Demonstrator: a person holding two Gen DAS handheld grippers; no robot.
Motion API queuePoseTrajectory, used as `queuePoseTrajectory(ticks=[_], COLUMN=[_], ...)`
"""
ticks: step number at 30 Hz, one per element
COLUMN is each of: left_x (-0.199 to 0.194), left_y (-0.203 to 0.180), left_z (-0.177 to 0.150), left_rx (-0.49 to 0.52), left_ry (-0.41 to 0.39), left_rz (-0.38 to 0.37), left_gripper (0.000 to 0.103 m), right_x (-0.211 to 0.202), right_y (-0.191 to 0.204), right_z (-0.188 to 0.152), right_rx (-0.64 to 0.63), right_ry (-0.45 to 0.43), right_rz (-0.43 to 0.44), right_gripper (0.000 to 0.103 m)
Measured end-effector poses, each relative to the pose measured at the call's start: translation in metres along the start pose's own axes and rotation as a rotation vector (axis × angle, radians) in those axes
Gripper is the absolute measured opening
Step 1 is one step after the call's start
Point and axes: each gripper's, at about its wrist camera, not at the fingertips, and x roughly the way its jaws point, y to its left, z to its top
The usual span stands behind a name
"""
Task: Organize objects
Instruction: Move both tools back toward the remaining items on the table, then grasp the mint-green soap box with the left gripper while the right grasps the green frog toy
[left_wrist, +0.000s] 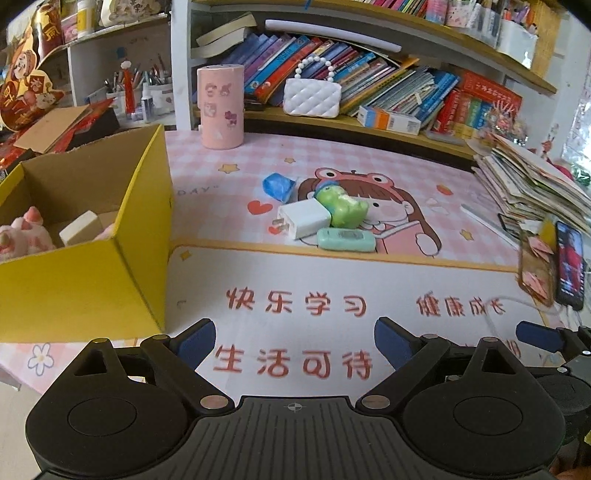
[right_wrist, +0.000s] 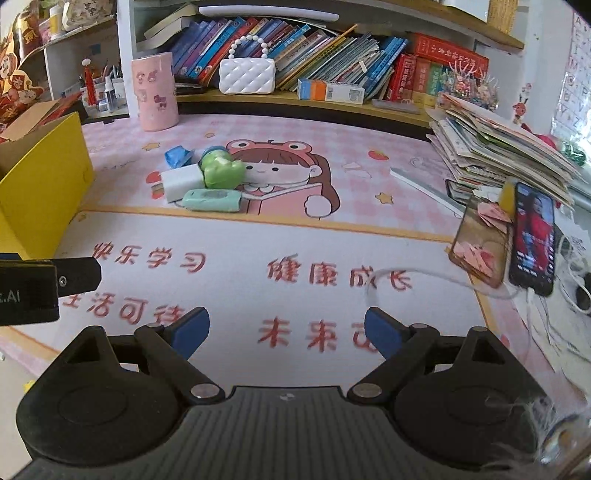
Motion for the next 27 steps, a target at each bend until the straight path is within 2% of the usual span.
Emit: queuePoseTrajectory(ticks=[10, 22, 25, 27], left_x=[0.027, 0.074, 0.086, 0.095], left_y=[-0.012, -0.034, -0.046, -0.054], left_z=[0.026, 0.042, 0.046, 0.049], left_rx=[-0.036, -0.048, -0.032, -0.016], left_ry=[-0.032, -0.038, -0.055, -0.050], left_rz=[0.038, 0.043, 0.035, 0.025], left_gripper=[0.095, 0.094, 0.089, 0.080], right_x=[0.032, 0.054, 0.059, 0.062], right_y=[-0.029, -0.068, -0.076, -0.080], right_z=[0.024, 0.056, 0.065, 0.069], right_rx=[0.008, 0.042, 0.058, 0.068], right_ry=[-0.019, -0.066, -0.076, -0.084], right_rz=[0.001, -0.079, -0.100, -0.106], right_gripper=[0.091, 0.091, 0.091, 0.091])
